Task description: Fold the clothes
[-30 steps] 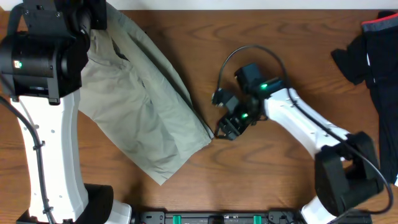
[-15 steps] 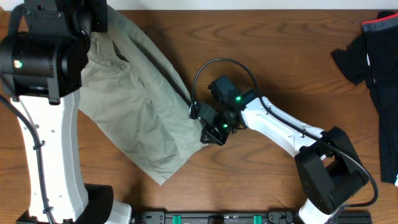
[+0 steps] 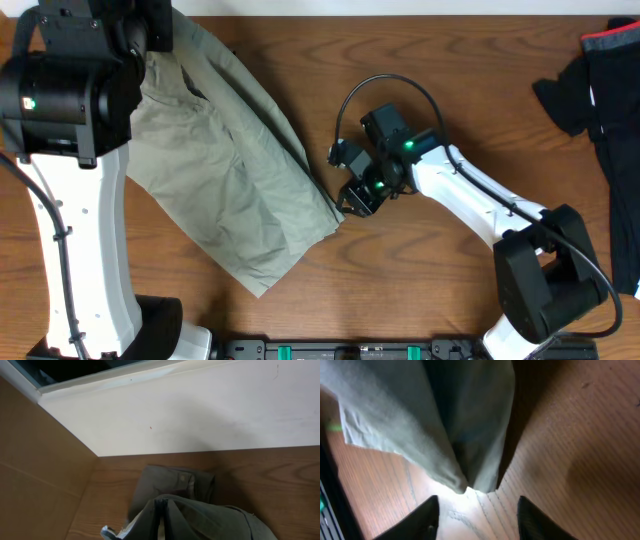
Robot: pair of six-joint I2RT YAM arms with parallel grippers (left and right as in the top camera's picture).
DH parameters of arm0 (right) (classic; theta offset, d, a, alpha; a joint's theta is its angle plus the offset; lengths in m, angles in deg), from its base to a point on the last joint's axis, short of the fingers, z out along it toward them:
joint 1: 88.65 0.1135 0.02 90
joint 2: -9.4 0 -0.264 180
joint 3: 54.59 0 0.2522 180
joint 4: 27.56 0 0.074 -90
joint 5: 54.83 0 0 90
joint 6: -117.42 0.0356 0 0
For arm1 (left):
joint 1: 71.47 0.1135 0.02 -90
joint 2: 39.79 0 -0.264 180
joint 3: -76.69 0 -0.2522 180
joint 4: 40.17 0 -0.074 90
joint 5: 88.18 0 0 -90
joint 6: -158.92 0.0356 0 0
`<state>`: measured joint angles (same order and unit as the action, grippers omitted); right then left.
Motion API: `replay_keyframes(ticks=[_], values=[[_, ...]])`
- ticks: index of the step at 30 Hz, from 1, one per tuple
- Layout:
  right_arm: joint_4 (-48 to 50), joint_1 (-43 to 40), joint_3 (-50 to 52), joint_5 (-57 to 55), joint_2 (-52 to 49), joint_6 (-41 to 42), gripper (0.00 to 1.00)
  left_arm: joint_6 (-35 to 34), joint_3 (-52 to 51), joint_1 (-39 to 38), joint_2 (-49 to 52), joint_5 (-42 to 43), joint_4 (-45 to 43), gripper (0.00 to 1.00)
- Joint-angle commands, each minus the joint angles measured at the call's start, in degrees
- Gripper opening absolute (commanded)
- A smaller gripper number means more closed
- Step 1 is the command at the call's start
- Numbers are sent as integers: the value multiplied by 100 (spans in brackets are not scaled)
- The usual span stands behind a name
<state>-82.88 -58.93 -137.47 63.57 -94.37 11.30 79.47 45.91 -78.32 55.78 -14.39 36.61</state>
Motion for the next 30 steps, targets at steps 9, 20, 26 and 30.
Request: replay_keyframes(ticks=[9,20,26,30], values=[[310,686,-39,68,-313,-645,67,-31,63,2,-74,35,31,7],[555,671,-39,-319,-538,-623,23,-31,63,2,-74,35,35,7],[529,435,-46,-466,-435,-177,1,-28,63,2,-74,35,33,7],[278,-63,-98,-468,50,140,1,-26,63,2,-76,33,33,7]])
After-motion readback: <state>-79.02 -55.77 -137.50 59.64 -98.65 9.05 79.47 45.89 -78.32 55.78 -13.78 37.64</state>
